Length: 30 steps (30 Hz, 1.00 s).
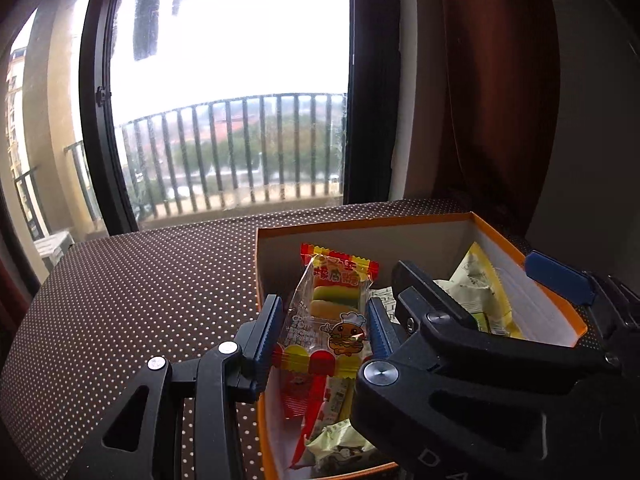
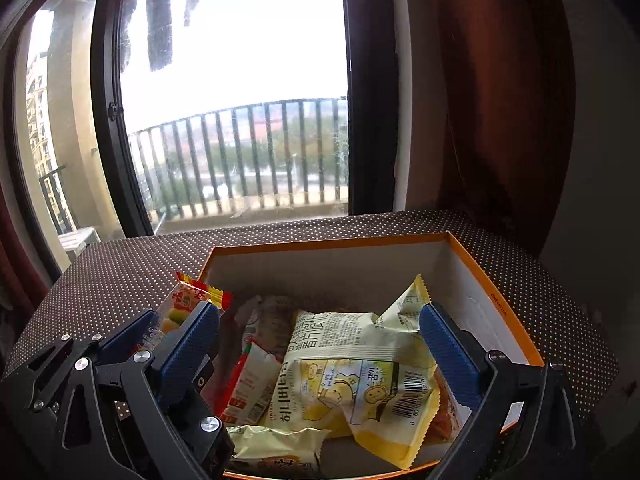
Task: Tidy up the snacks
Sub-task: 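Lower the candy into the shoebox and open the left tool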
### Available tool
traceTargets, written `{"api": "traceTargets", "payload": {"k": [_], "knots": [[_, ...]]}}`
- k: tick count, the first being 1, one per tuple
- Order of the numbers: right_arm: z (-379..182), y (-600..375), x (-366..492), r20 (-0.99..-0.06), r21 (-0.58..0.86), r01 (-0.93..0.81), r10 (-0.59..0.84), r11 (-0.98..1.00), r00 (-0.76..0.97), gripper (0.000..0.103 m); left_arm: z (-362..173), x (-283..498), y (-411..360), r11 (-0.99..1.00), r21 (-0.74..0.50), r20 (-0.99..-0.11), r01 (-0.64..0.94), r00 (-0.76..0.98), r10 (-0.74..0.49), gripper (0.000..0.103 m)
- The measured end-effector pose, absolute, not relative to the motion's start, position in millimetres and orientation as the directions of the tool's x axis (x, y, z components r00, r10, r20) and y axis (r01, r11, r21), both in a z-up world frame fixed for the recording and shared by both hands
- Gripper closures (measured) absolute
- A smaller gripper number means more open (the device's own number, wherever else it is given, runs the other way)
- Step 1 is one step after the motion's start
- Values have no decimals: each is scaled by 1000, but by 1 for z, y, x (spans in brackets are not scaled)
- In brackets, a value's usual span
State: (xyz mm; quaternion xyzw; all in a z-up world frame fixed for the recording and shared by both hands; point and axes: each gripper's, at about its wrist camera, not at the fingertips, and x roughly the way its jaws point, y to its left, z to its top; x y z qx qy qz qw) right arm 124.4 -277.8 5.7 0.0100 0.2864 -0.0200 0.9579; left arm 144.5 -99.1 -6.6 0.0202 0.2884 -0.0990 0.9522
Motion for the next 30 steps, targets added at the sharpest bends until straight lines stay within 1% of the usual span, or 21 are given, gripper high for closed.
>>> {"api": "traceTargets", "payload": {"k": [5,14,20,24,27,28,30], "knots": [[-3,-305,121,-558,25,78,-51,997,829,1,-14,148,-118,973,-2,-564,231,803,-192,59],[-24,-342,117,-584,55,150,-90,987,807,1,-35,153,-152,953,-7,-622,302,745,-241,59],[-38,-360,120,-608,49,188,-120,981,785,1,-38,158,-173,955,70,-611,289,769,-188,59],[-44,-370,123,-623,52,223,-142,974,769,1,-42,161,-177,955,63,-617,289,764,-190,59],[-44,-369,122,-622,58,216,-134,975,771,1,-42,155,-170,954,58,-610,293,767,-199,58],[-44,-367,121,-620,56,213,-133,976,773,1,-41,153,-168,953,57,-610,296,766,-202,57],[-44,-363,118,-618,54,203,-127,978,776,1,-39,149,-165,956,62,-608,286,770,-191,43]]}}
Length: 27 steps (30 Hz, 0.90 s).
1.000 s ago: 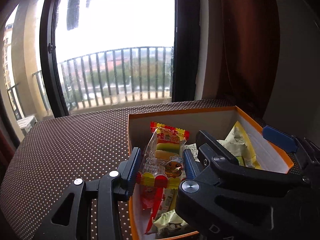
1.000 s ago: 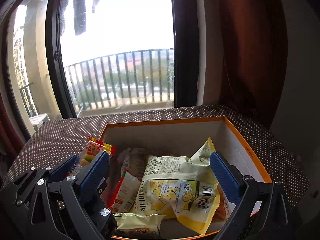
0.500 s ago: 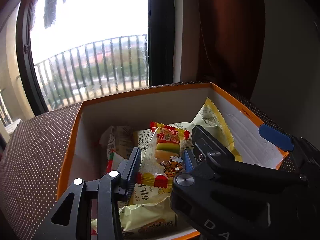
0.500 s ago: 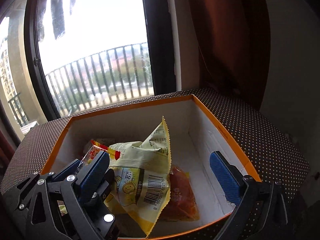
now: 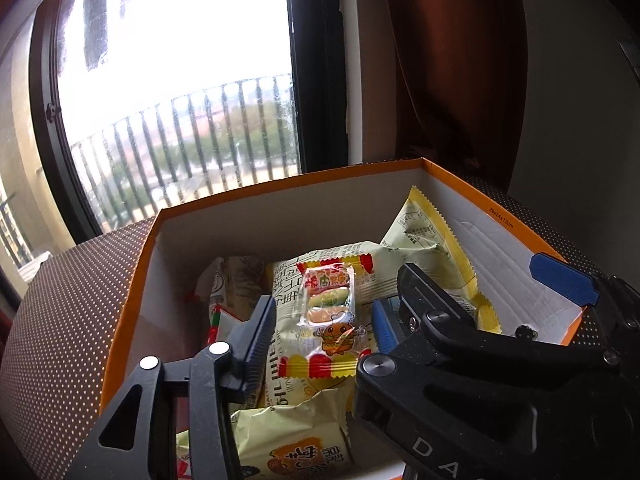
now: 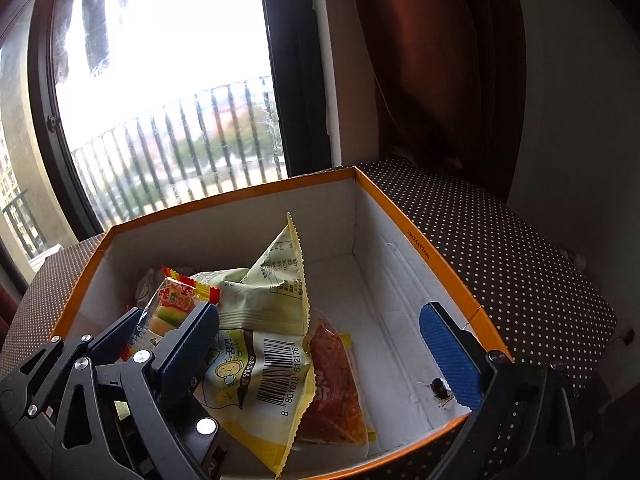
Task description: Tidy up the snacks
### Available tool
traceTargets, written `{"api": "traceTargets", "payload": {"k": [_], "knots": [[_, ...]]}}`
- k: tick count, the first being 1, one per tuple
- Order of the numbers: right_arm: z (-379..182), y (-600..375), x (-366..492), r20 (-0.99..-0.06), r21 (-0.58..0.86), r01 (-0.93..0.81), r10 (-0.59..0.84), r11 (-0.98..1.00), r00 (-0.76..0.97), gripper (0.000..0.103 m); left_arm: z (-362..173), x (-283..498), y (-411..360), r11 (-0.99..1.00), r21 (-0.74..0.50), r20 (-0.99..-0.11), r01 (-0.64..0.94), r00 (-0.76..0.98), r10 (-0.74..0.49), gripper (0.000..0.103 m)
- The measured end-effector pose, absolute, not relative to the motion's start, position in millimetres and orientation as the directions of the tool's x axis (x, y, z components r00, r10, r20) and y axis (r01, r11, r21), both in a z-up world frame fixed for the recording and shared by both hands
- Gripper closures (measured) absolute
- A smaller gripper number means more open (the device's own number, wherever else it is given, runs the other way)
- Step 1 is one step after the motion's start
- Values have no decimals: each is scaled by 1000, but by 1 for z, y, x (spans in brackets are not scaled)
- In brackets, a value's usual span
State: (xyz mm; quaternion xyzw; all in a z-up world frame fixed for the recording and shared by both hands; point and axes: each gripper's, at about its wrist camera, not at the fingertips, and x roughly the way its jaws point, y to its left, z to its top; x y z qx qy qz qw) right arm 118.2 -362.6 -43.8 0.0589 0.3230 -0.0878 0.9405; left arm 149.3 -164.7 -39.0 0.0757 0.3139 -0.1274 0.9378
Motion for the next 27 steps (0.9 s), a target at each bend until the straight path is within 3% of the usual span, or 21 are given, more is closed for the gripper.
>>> {"api": "traceTargets", "payload": {"k": [2,14,27], "knots": [[-44,-359,117,-619,57,193,-117,980,777,1,-39,147,-159,965,68,-604,254,780,-163,18],[-38,-320,108,-604,19,141,-101,990,791,1,-32,127,-127,971,32,-590,238,788,-174,11],[-11,-273,72,-548,20,87,-62,996,834,1,-8,90,-94,972,45,-533,229,829,-170,10]]}}
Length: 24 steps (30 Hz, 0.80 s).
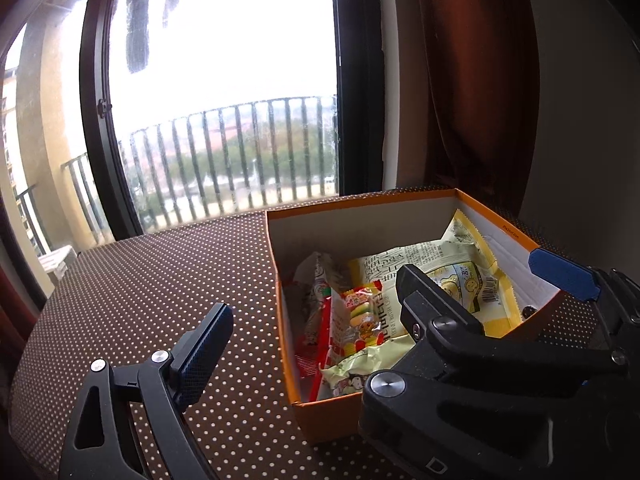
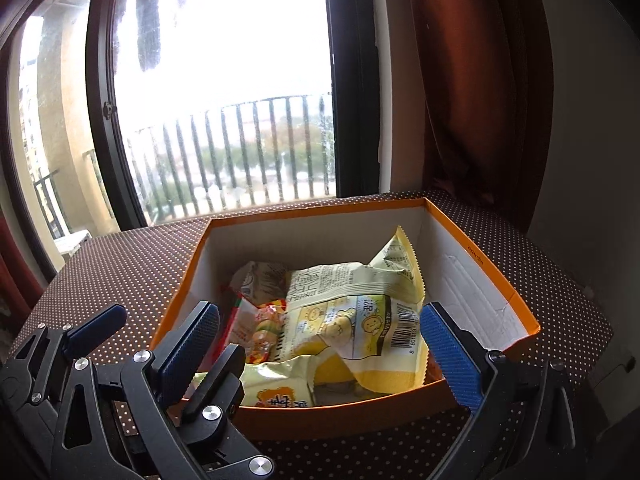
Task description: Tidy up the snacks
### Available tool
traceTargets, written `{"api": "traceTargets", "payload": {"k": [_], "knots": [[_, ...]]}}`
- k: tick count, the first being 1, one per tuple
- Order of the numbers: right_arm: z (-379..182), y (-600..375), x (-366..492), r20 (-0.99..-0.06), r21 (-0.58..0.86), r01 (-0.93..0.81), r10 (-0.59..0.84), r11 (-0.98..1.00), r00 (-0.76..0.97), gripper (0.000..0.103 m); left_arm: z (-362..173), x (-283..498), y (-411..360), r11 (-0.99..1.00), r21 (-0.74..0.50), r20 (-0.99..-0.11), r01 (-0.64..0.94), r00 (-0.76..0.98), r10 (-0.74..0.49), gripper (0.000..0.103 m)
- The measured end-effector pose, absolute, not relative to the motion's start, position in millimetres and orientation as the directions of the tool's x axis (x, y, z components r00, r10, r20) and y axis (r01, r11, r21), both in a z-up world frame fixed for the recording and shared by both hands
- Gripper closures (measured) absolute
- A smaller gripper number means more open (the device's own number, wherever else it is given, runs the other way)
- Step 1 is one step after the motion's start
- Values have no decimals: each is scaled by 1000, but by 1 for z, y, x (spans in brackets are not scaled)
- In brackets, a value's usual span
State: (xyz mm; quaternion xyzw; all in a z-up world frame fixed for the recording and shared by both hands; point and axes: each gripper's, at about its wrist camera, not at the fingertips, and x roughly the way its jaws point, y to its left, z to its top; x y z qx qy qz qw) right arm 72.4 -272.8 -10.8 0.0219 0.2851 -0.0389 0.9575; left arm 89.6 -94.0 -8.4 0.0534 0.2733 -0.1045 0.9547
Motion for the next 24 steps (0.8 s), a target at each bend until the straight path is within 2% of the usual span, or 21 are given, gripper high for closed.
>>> {"api": "traceTargets", "payload": {"k": [16,24], "knots": [[15,-200,17,-436,57,-44,65,997,898,1,13,24,-27,991,73,-378,116,922,-80,1],[21,-180,-12,-372,60,-85,101,995,923,0,17,-7,-1,996,59,-320,65,946,-43,1]]}}
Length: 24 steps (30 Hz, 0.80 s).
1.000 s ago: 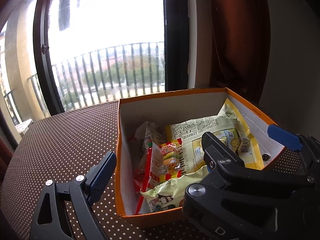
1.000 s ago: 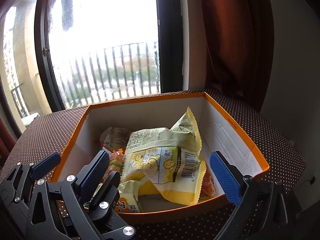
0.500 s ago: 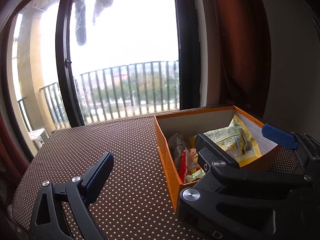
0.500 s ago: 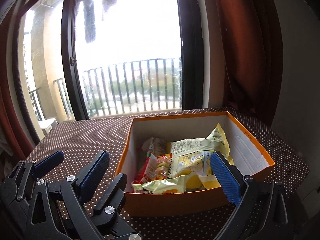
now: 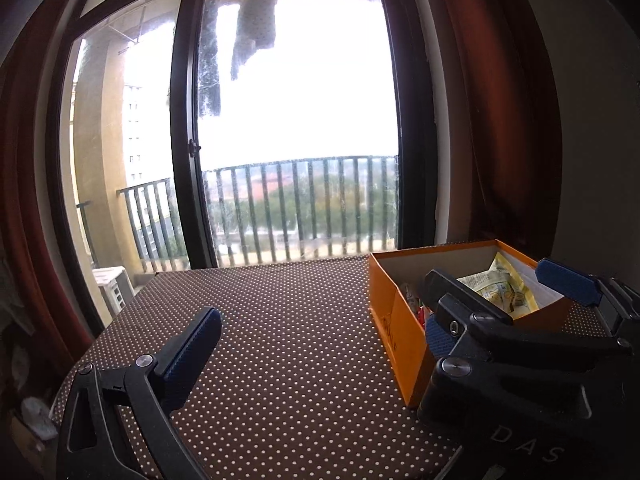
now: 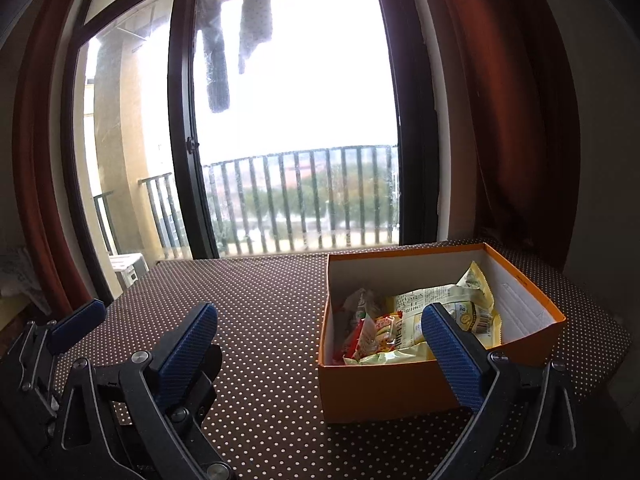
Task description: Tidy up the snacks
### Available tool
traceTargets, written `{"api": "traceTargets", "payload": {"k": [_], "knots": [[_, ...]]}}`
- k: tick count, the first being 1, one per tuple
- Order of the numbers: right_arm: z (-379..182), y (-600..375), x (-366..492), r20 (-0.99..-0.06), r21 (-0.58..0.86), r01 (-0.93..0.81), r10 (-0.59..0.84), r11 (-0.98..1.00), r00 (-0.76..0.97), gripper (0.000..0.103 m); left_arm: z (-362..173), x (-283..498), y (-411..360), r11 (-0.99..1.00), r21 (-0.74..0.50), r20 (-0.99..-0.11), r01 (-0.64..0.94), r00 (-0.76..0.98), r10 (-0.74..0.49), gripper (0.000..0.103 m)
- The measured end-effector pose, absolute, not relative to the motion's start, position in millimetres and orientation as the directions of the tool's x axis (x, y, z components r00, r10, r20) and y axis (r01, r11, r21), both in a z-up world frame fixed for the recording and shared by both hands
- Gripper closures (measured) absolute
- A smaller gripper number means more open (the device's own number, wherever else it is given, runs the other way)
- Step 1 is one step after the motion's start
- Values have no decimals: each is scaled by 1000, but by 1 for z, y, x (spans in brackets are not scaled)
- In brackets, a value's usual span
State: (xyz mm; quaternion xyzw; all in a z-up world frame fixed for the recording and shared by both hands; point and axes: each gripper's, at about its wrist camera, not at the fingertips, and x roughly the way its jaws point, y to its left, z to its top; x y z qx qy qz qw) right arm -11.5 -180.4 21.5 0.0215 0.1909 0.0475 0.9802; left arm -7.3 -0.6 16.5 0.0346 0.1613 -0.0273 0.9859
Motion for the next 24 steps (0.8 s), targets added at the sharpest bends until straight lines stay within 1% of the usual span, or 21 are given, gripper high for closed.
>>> {"api": "traceTargets", "payload": {"k": [5,10,17,24], "knots": [[21,-175,-24,-363,63,-103,119,993,924,0,13,-21,6,996,82,-298,31,955,-5,1],[19,-176,-28,-359,85,-118,141,989,923,0,12,-22,16,1000,20,-317,8,948,-1,1],[19,-179,-31,-346,85,-112,135,990,929,0,13,-21,26,999,-24,-328,-27,945,18,1],[20,-180,-32,-339,80,-107,128,991,932,0,12,-22,28,998,-43,-338,-49,941,32,1]]}}
